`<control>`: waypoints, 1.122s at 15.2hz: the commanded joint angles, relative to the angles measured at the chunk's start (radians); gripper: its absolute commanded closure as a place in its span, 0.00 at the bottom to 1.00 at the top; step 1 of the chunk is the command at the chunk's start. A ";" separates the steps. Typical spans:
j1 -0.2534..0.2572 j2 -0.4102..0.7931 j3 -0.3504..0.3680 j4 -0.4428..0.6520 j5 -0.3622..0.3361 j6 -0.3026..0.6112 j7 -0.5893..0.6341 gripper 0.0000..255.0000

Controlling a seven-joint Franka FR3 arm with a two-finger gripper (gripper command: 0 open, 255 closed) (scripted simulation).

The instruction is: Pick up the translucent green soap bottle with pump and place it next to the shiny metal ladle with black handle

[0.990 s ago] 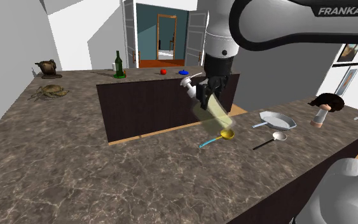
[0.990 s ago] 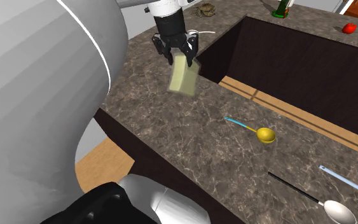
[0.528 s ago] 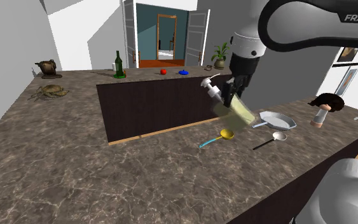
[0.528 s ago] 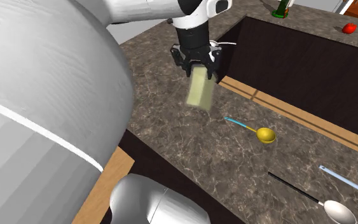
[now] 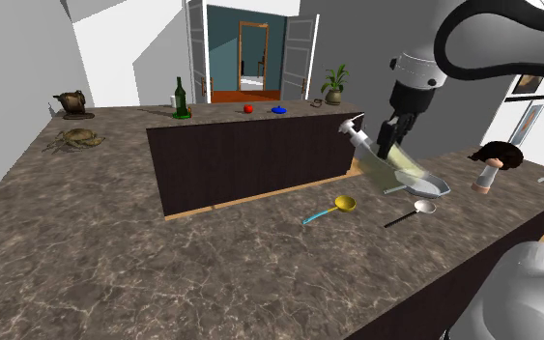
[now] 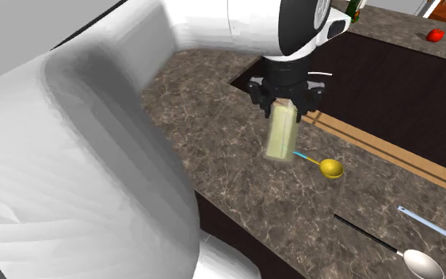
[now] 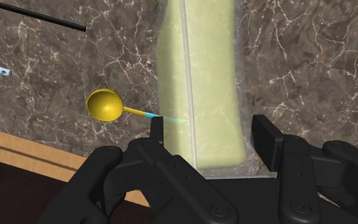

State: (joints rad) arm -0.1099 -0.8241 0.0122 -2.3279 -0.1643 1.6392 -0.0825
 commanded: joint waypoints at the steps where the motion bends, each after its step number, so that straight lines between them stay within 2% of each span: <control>1: -0.013 -0.025 -0.043 -0.013 -0.026 -0.004 -0.047 1.00; 9: -0.070 -0.085 -0.225 -0.029 -0.142 -0.007 -0.235 1.00; 17: -0.112 -0.070 -0.417 0.026 -0.253 0.011 -0.424 1.00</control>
State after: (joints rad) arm -0.2158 -0.8937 -0.3784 -2.3092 -0.4011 1.6486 -0.4781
